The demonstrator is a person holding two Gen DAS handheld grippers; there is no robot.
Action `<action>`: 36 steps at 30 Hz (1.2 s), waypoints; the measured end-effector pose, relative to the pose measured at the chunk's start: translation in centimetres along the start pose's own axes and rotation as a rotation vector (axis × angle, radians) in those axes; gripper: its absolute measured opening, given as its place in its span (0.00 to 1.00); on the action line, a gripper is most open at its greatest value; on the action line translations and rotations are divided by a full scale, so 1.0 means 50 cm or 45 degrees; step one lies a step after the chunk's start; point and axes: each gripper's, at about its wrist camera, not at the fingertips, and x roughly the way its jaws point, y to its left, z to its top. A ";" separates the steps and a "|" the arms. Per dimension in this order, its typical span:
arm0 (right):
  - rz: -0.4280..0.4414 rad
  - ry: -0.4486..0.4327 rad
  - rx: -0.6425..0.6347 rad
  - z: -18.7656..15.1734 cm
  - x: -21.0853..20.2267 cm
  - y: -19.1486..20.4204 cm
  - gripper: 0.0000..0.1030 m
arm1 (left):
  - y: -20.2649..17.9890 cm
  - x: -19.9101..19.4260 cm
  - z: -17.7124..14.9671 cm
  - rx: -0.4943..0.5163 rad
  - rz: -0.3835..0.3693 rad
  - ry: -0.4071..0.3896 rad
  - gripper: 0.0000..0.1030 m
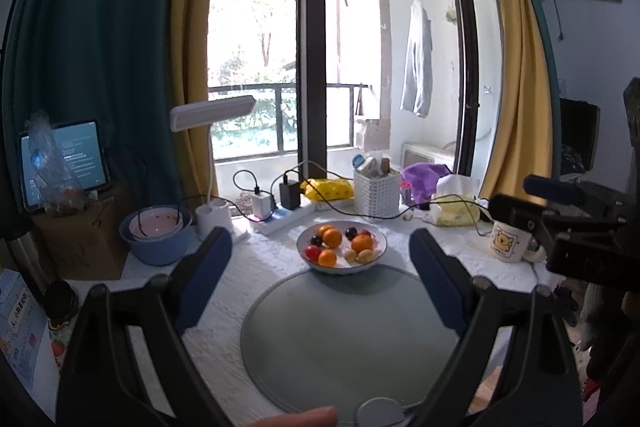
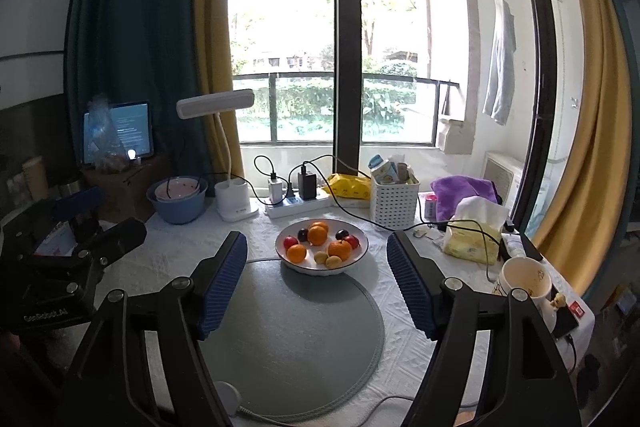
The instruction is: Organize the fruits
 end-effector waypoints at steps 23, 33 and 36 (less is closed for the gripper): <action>-0.010 0.000 -0.017 -0.003 -0.003 0.003 0.74 | -0.012 -0.007 0.000 -0.007 -0.030 -0.005 0.89; -0.019 0.008 -0.010 -0.003 0.000 0.000 0.74 | -0.014 -0.003 0.001 -0.005 -0.037 0.000 0.89; -0.020 0.008 -0.009 -0.003 0.001 -0.001 0.74 | -0.015 -0.003 0.001 -0.005 -0.037 -0.004 0.89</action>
